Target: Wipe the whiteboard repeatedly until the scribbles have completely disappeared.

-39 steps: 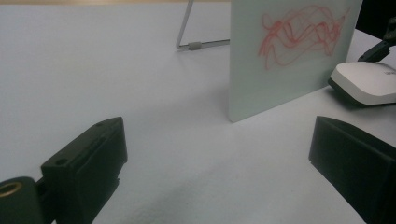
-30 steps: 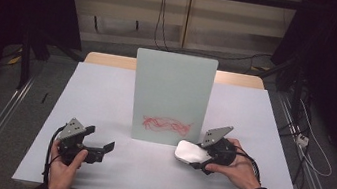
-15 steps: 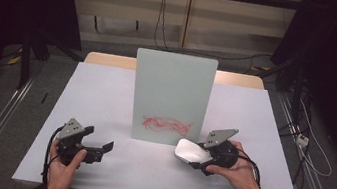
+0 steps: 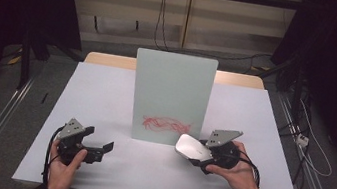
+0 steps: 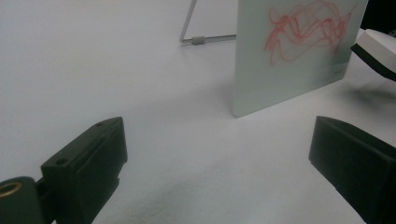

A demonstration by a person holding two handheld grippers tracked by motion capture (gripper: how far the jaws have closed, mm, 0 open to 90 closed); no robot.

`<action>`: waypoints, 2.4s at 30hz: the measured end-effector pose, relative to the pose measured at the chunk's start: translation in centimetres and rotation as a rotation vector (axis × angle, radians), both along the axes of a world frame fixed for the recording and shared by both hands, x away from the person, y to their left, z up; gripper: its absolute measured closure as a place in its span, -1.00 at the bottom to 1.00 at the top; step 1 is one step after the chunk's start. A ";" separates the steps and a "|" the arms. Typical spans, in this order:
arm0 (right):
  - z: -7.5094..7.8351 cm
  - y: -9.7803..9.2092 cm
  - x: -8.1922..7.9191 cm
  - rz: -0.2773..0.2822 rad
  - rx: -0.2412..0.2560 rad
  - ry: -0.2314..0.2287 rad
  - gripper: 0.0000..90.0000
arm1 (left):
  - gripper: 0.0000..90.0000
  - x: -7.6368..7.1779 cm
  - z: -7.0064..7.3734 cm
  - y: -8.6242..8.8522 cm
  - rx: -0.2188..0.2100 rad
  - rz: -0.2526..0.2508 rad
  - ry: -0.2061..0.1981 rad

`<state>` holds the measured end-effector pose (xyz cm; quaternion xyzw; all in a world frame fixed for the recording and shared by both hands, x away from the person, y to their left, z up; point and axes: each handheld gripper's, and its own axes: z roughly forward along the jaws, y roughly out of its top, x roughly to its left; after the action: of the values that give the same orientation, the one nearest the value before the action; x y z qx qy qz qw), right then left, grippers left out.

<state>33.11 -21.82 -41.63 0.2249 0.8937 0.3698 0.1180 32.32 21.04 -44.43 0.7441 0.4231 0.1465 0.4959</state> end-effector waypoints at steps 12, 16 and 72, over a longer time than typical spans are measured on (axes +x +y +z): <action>0.4 1.4 -1.2 -0.008 0.015 -0.106 -0.30 | -0.91 -0.2 0.3 -0.2 0.010 -0.009 -0.016; 0.5 1.9 -1.5 -0.026 0.001 -0.148 -0.30 | -0.91 -0.2 0.3 -0.2 0.009 -0.011 -0.014; 0.1 6.4 0.7 -0.060 -0.161 -0.519 -0.30 | -0.91 -0.1 0.2 -0.3 0.008 -0.019 -0.007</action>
<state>33.79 -15.44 -41.57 0.1388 0.8531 0.3392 0.3715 32.18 20.76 -44.25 0.7494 0.4138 0.1461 0.4958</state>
